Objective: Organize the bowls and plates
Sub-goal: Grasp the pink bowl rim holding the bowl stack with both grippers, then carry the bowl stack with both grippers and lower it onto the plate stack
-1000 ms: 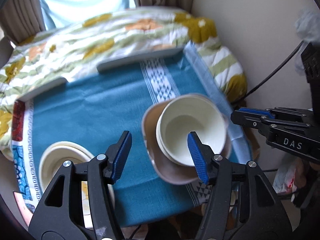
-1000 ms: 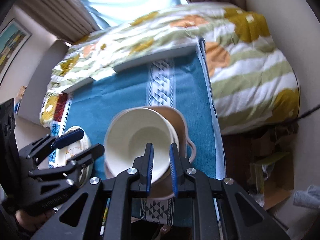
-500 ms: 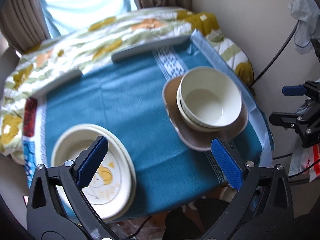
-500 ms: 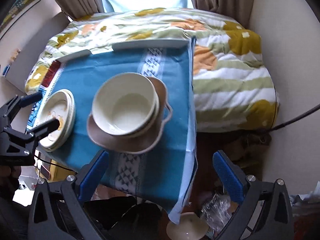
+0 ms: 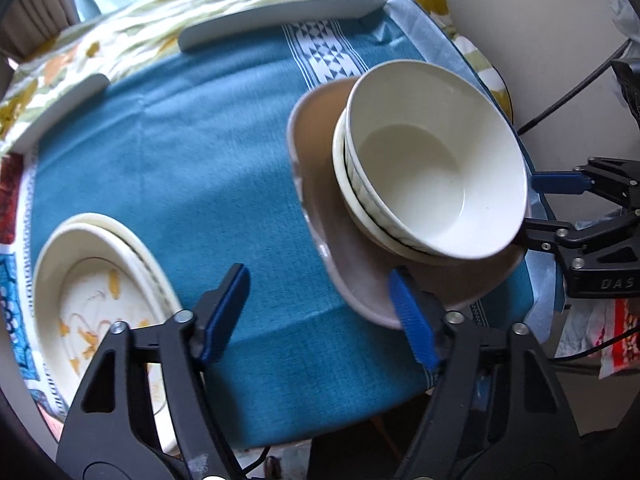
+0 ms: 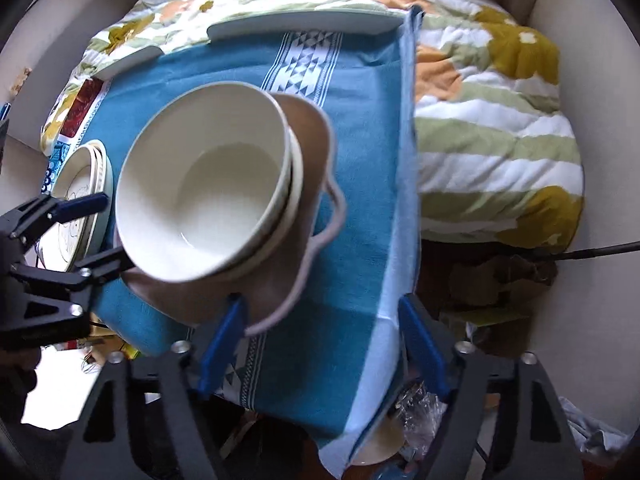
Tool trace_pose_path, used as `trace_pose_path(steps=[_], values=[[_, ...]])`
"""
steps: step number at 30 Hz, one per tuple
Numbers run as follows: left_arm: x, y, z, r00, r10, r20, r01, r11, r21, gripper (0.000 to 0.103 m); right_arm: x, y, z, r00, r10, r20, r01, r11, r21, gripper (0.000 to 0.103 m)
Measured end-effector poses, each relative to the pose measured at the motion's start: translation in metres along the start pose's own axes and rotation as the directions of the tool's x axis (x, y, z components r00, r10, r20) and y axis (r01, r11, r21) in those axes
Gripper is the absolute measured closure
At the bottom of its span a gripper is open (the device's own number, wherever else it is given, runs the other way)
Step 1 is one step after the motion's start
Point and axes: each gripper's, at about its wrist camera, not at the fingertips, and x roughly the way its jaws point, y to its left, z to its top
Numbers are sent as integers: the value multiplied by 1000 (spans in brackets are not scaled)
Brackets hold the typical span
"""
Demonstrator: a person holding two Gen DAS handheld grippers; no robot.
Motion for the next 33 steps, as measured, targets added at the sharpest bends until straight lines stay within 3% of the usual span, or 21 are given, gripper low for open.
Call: trace_pose_path(steps=[3, 6, 10, 12, 18, 33], values=[[9, -1, 3, 1000, -20, -12, 20, 1000, 0, 50, 10, 5, 6, 1000, 7, -23, -8, 999, -36, 52], [18, -2, 6, 1000, -18, -18, 18, 1000, -2, 52, 20, 7, 9, 999, 21, -25, -23, 998, -52, 63], [30, 2, 8, 999, -30, -14, 30, 999, -22, 54, 29, 6, 9, 998, 56, 3, -56, 998, -42, 67], [35, 3, 11, 999, -35, -11, 35, 999, -26, 73, 36, 5, 9, 998, 68, 10, -67, 997, -35, 69], [38, -2, 18, 999, -42, 28, 43, 999, -16, 94, 41, 12, 11, 996, 81, 50, -76, 994, -78, 89], [27, -9, 17, 996, 18, 88, -19, 1000, 2, 96, 36, 18, 8, 991, 53, 123, -34, 987, -158, 91]])
